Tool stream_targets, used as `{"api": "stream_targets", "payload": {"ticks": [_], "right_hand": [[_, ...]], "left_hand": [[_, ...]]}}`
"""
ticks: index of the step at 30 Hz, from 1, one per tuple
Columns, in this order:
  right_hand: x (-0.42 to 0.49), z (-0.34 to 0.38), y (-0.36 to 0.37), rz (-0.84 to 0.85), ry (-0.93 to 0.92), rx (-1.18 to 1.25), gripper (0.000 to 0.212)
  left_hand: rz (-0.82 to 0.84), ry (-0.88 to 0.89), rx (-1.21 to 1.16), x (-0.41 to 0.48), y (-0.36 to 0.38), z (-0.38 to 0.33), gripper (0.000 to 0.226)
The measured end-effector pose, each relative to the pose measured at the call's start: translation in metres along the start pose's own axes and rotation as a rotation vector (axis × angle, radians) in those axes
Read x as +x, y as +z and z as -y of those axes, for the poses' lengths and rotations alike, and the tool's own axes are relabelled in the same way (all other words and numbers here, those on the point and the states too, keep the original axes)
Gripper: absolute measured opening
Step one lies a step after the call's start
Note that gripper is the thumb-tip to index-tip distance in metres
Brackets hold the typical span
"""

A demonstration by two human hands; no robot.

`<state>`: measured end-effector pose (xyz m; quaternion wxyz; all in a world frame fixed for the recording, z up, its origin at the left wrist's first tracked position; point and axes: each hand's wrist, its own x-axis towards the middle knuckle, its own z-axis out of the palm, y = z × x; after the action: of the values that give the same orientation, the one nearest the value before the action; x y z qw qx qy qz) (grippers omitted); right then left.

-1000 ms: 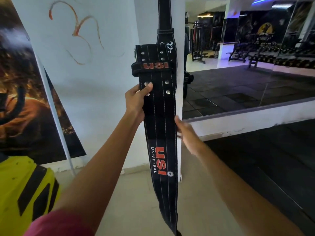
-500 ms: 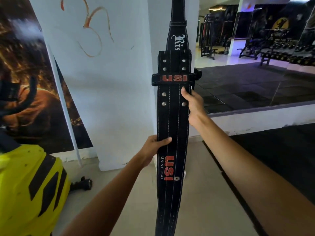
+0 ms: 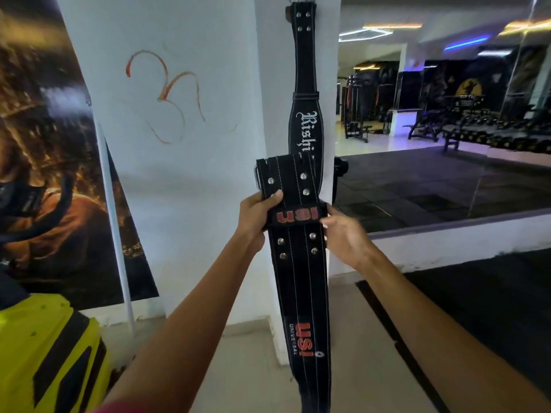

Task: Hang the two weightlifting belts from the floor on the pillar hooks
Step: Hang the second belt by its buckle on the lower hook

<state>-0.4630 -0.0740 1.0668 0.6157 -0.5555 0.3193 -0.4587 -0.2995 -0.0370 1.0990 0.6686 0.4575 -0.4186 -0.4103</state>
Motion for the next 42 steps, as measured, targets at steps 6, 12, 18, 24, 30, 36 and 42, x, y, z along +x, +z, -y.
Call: {"api": "stream_targets", "payload": {"ticks": [6,12,18,24,30,36,42], "right_hand": [[0.013,0.041,0.007,0.032,0.004,-0.055,0.052],[0.024,0.035,0.013,-0.085,-0.098,-0.009,0.045],[0.021,0.026,0.014,0.031,-0.170,0.115,0.031],[0.023,0.034,0.019,0.072,-0.201,0.133,0.031],[0.028,0.034,0.025,0.013,-0.303,0.010,0.024],[0.030,0.044,0.046,-0.249,-0.306,-0.009,0.040],[0.037,0.045,0.052,-0.397,-0.285,0.023,0.045]], "left_hand": [[0.168,0.074,0.061,-0.005,0.006,-0.003,0.028],[0.126,0.019,0.120,-0.006,0.012,-0.010,0.019],[0.074,-0.010,0.125,-0.004,0.012,-0.021,0.031],[0.044,0.032,0.039,0.000,0.013,-0.029,0.029],[-0.024,0.198,0.011,0.005,0.011,-0.034,0.025],[-0.150,0.169,-0.031,0.005,0.020,-0.032,0.020],[0.015,-0.298,0.013,0.024,0.009,-0.050,0.031]]}}
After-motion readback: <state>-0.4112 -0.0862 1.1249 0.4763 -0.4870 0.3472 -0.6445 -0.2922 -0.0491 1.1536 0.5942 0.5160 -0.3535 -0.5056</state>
